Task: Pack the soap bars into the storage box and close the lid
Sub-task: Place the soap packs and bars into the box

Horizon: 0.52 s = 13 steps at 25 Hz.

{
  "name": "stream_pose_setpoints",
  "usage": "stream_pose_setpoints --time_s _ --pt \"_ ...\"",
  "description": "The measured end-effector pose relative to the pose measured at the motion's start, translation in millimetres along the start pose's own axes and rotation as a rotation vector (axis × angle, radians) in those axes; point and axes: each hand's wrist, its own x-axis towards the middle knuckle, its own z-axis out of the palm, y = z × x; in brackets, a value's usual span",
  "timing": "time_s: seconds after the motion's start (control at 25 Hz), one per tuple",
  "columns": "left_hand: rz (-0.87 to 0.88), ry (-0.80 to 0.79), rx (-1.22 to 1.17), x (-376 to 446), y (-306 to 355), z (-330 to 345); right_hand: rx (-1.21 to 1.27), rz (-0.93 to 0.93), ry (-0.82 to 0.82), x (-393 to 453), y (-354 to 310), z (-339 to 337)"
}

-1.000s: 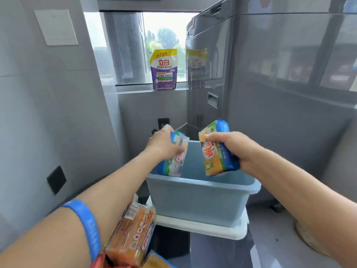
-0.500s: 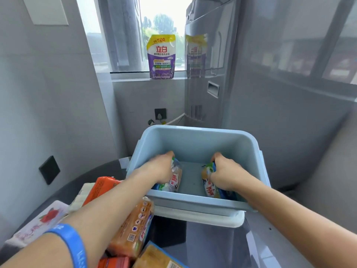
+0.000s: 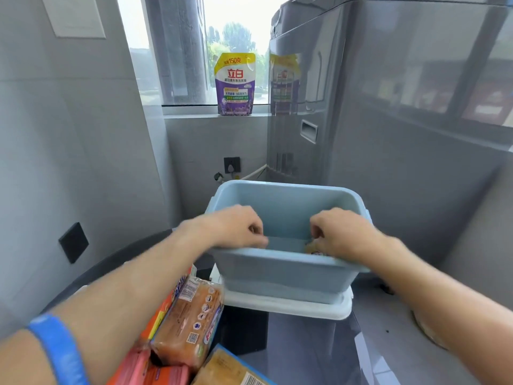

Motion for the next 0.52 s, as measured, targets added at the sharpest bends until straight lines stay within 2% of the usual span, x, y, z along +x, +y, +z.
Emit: stream_pose_setpoints --time_s 0.08,0.12,0.2,0.28,0.36,0.44,0.52 --pt "0.062 -0.015 -0.212 -8 -5 -18 0.288 -0.052 -0.062 -4 12 -22" --pt "0.076 -0.014 -0.204 -14 -7 -19 0.351 -0.084 -0.112 -10 13 -27" --pt "0.081 -0.003 0.049 -24 -8 -5 0.198 -0.136 -0.217 -23 7 -25" --pt "0.106 0.079 0.233 -28 -5 13 0.036 -0.154 -0.250 -31 0 -13" --pt "0.144 0.119 0.214 -32 -4 18 0.039 -0.154 -0.253 -42 -3 -11" --pt "0.180 0.077 0.143 -42 -3 18 0.040 -0.183 -0.285 -56 -2 -9" --pt "0.191 0.000 0.083 -53 1 20 0.101 -0.181 -0.402 -75 -5 -9"
